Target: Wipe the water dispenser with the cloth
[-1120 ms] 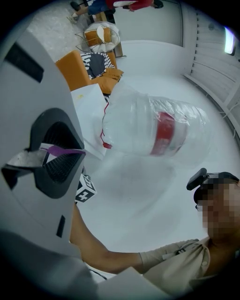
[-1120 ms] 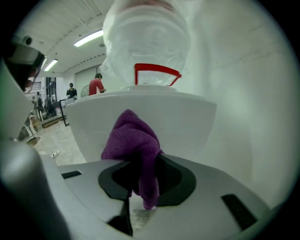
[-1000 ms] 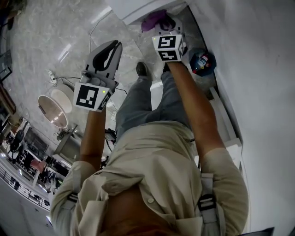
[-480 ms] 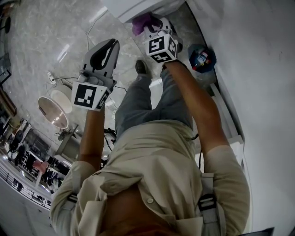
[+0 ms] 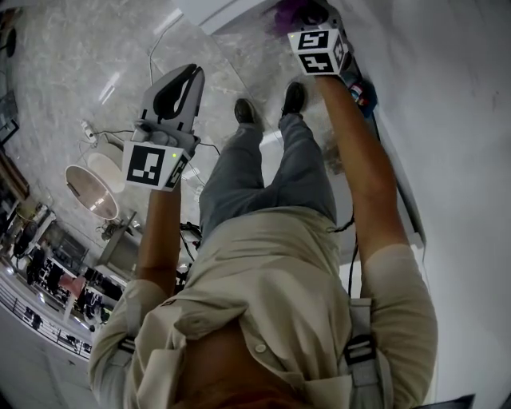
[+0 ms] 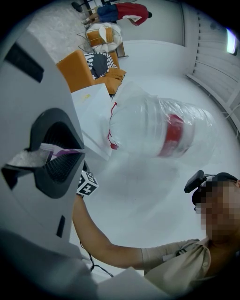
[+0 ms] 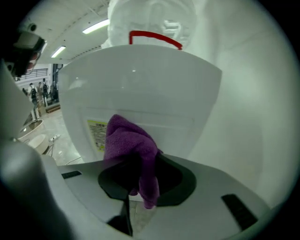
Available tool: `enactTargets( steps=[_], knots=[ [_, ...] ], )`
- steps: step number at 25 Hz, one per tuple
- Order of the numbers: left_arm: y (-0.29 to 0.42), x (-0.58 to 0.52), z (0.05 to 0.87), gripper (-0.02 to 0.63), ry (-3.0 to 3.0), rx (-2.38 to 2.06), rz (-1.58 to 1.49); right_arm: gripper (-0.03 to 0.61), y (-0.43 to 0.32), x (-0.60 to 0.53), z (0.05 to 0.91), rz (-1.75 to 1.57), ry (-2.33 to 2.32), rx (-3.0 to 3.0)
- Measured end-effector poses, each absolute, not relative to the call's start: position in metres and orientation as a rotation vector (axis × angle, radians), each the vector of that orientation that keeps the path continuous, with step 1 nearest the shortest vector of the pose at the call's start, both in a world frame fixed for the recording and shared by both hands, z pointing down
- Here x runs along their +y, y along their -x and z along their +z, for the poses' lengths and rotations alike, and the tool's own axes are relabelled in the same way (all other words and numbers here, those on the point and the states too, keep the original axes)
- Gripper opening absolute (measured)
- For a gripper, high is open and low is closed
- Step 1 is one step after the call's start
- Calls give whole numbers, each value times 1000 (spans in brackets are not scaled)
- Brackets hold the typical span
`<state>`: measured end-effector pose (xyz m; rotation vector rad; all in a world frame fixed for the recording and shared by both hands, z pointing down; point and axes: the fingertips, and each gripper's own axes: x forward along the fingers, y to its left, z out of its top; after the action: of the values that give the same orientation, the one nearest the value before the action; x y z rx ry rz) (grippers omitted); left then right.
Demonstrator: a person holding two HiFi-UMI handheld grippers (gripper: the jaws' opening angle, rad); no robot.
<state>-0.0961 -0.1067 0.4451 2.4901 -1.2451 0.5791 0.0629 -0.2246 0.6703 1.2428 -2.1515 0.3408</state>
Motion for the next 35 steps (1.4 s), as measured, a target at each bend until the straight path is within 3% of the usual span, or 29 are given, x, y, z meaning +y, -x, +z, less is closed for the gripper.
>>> enactTargets(
  steps=[6,9,15,26,35],
  knots=[
    [89,-108,443,43,-2485,-1247,574,94,-147,-264,653,541,-1626,-2051],
    [87,-105,444,43,-2482,-1250,577,94,-154,-263,648,562,-1677,-2033],
    [88,-107,448,43,-2486,-1245,568,93,-113,-244,658,614,-1617,-2067],
    [88,-102,462,43,-2474,-1245,578,94,49,-152,687,695,-1082,-2270],
    [84,-102,459,43,-2473,-1249,566,94,34,-161,692,585,-991,-2281]
  ],
)
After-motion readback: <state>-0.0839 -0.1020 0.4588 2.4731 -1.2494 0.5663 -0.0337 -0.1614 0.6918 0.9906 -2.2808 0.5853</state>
